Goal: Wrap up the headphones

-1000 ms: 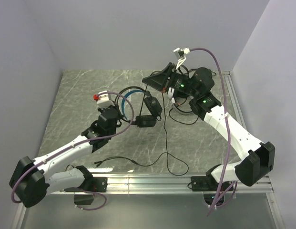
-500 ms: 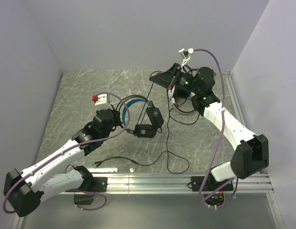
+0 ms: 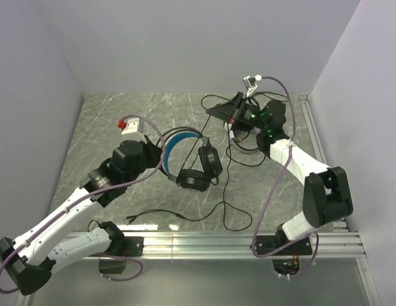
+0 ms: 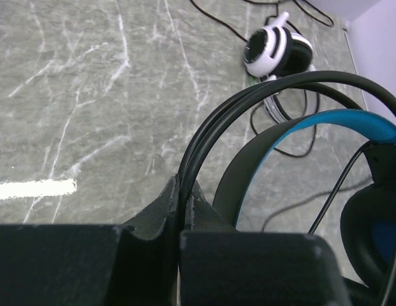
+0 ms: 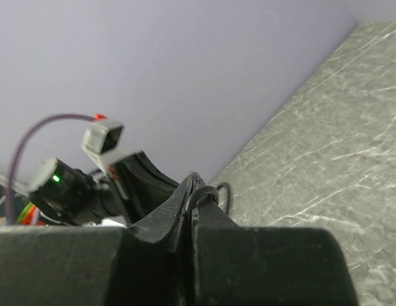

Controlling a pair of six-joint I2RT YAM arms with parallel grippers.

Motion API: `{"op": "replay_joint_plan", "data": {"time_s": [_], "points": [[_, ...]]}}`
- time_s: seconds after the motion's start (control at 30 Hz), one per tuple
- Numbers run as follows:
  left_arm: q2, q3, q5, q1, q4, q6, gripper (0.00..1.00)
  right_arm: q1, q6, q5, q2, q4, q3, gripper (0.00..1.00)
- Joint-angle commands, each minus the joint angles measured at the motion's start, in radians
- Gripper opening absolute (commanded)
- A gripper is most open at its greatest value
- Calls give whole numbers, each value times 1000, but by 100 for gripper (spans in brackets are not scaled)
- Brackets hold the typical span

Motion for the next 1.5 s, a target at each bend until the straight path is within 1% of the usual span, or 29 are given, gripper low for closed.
{"op": "replay_joint_plan", "data": {"time_s": [0.0,0.03,0.1,0.23,0.27,0.33,0.37,0.43,0.47,0.5,0.57,0.6,0.67,0.7,0.77,0.8,0.83,0.87,0.9,1.0,1.03,1.07,1.23,1.37,1.47], "points": [[2,128,91,2,-45,-13,0,-22,117,-98,37,318,-20,0],[8,158,126,5,-59,-5,0,-23,159,-115,48,361,-32,0],[20,192,154,20,-85,-4,0,-29,195,-150,74,465,-39,0],[19,202,271,80,-104,-11,0,-45,221,-155,85,526,-79,0],[19,202,339,129,-107,-19,0,-49,217,-152,82,533,-88,0],[20,192,418,190,-102,-25,0,-55,203,-155,78,550,-111,0],[27,189,485,247,-102,-28,0,-57,200,-155,75,552,-116,0],[43,191,519,295,-111,-31,0,-61,223,-164,74,621,-138,0],[68,192,539,336,-119,-30,0,-61,235,-173,76,656,-145,0],[77,189,602,355,-113,-28,0,-63,249,-180,76,702,-150,0],[86,179,682,401,-87,-36,0,-61,241,-193,75,718,-165,0],[86,176,729,410,-61,-42,0,-61,228,-200,65,690,-171,0],[86,185,730,418,-60,-51,0,-61,145,-197,50,620,-184,0],[88,203,737,418,-68,-51,0,-61,53,-186,30,499,-187,0],[97,221,759,419,-80,-54,0,-55,-50,-163,-7,373,-190,0],[103,244,769,421,-88,-57,0,-48,-105,-131,-19,228,-185,0],[108,255,794,422,-100,-68,0,-39,-216,-111,-30,157,-175,0],[114,266,803,422,-103,-73,0,-28,-272,-86,-51,86,-167,0],[117,289,803,422,-108,-77,0,0,-374,-21,-59,-65,-155,0],[113,336,753,422,-122,-91,0,46,-479,56,-68,-198,-128,0],[111,349,733,422,-126,-94,0,69,-486,95,-67,-206,-130,0],[113,364,690,422,-142,-94,0,80,-486,98,-57,-198,-135,1],[137,445,647,422,-173,-111,0,127,-417,101,-1,-60,-177,4],[145,458,624,422,-157,-126,0,178,-394,95,50,9,-193,4],[143,424,572,422,-120,-148,0,210,-383,104,73,52,-204,4]]}}
